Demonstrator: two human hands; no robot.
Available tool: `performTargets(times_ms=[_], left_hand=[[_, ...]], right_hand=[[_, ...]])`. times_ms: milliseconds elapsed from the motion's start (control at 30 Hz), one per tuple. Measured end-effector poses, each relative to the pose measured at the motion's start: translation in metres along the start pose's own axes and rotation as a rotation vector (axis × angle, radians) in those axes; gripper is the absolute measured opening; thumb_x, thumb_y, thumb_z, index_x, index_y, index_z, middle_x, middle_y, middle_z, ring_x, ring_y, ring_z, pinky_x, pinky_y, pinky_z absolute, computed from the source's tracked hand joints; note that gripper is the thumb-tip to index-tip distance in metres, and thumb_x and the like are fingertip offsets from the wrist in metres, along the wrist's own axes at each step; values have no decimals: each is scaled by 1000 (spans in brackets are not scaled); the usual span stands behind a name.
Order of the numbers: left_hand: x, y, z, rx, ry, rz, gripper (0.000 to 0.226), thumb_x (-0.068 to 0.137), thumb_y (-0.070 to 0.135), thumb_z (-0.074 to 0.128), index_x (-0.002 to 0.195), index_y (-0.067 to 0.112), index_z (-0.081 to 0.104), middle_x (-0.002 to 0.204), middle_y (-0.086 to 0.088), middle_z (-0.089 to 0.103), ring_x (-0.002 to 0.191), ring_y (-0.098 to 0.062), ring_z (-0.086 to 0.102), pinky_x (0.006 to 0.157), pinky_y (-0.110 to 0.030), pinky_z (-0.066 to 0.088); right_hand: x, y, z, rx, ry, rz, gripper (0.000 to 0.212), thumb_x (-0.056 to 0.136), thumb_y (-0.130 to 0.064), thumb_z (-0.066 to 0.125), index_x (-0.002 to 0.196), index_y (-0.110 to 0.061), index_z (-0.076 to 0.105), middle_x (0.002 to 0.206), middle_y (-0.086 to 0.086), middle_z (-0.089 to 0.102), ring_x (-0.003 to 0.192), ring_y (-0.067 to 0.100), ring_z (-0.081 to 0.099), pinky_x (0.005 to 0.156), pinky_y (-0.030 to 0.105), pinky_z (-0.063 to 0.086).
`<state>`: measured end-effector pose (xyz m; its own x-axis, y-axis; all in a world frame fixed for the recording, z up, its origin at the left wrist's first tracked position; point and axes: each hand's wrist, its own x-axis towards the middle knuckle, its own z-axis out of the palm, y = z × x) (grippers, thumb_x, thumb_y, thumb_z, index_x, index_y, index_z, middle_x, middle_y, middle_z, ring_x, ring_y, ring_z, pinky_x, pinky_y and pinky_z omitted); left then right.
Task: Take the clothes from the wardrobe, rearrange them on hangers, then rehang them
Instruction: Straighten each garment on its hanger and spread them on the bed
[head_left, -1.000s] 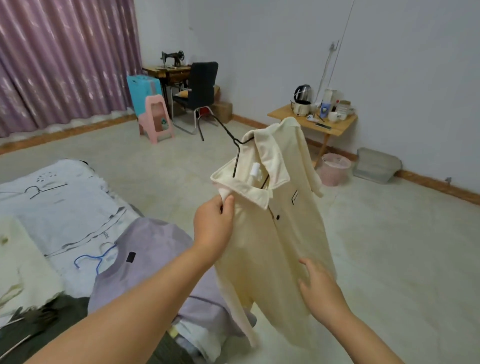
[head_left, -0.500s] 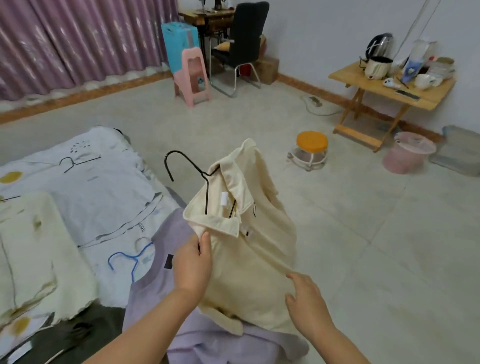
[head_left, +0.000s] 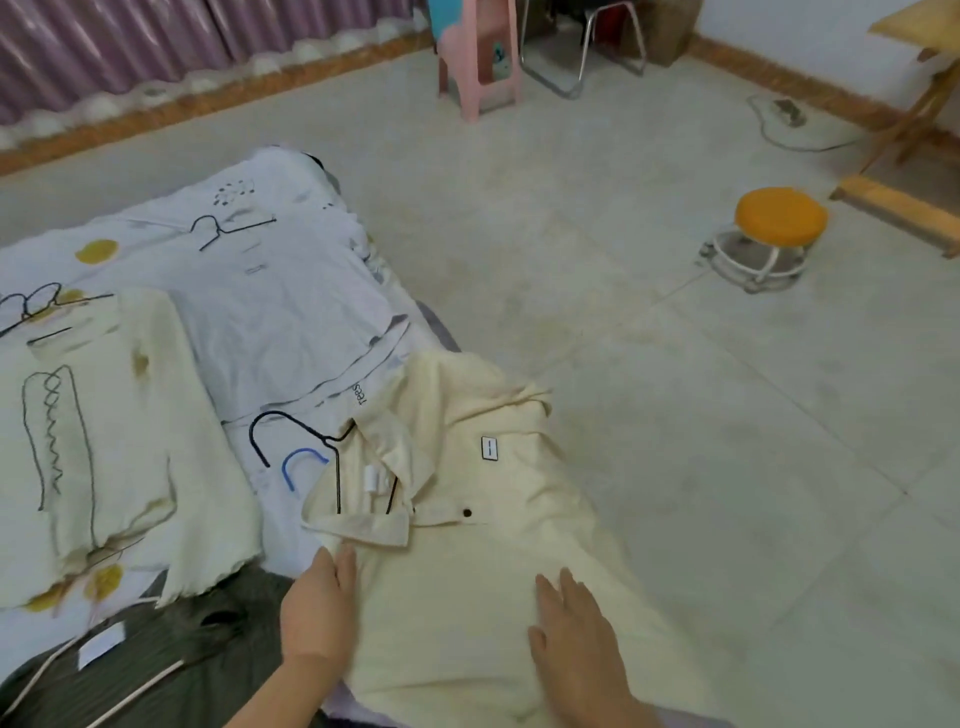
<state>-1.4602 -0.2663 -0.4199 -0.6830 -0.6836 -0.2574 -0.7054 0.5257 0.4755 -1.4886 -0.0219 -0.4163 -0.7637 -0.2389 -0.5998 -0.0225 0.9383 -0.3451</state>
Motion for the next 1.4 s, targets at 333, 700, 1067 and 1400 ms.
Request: performTargets(times_ms=[333, 700, 1067, 1400], left_hand=[[-12, -21, 30, 499, -107, 384, 68, 67, 24, 77, 128, 2, 54, 132, -28, 49, 113, -43, 55, 82, -49, 51], [-39, 14, 10, 677, -655, 385, 34, 99, 29, 29, 123, 12, 44, 124, -9, 52, 112, -25, 51, 87, -32, 39], [-170, 10, -99, 402, -577, 363, 30, 97, 31, 37, 119, 16, 50, 116, -3, 58, 113, -23, 54, 76, -27, 37], [-306, -61, -193, 439, -463, 228, 41, 97, 38, 39, 133, 18, 44, 132, -2, 53, 119, -19, 50, 96, -30, 41]], right_hand=[[28, -7, 59, -252, -150, 26, 54, 100, -39, 24, 150, -32, 6, 159, 1, -8, 147, 23, -4, 117, 41, 8], [-11, -29, 0, -226, -202, -42, 34, 97, -29, 32, 126, -14, 44, 128, 10, 49, 119, 25, 45, 94, 32, 37], [-148, -30, -72, -223, -150, -185, 37, 96, -23, 41, 130, -11, 45, 131, 12, 52, 118, 27, 50, 93, 31, 41], [-271, -39, -81, -464, -164, -413, 39, 95, -22, 43, 132, -12, 46, 136, 11, 48, 123, 27, 46, 97, 29, 38]])
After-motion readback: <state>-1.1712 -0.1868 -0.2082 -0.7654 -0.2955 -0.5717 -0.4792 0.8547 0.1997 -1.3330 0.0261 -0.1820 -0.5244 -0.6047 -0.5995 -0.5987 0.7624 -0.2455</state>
